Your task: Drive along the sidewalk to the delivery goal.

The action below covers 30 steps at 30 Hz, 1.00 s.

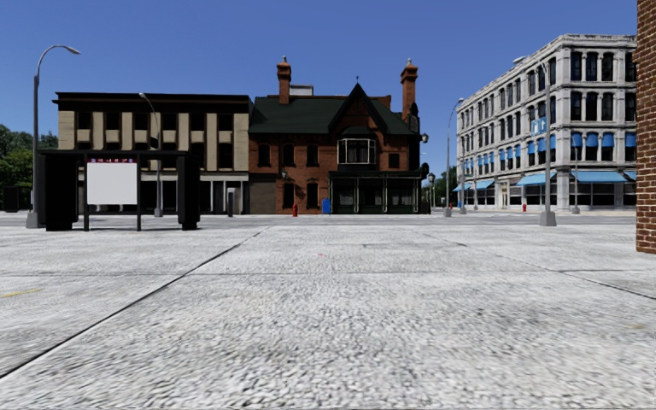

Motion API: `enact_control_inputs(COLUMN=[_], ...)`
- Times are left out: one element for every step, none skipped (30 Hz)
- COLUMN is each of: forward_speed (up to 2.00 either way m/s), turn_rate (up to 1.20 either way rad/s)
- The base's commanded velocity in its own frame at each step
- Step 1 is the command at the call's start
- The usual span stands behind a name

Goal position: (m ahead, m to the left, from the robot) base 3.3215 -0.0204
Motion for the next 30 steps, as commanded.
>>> enact_control_inputs(forward_speed=[1.05, 1.05, 1.05, 1.05, 1.05, 1.05, 1.05, 1.05, 1.05, 1.05, 1.05, 1.05, 1.05, 1.05, 1.05, 1.05, 1.05, 1.05, 1.05, 1.05, 1.05, 1.05, 1.05, 1.05, 1.05, 1.05, 1.05, 1.05, 1.05, 1.05], turn_rate=[0.0, 0.0, 0.0, 0.0, 0.0, 0.0, 0.0, -0.22, -0.26, -0.23, -0.23, -0.08, 0.0, 0.0, 0.0, 0.0, 0.0, 0.0, 0.0, 0.0, 0.0, 0.0, 0.0, 0.0, 0.0, 0.0, 0.0, 0.0, 0.0, 0.0])
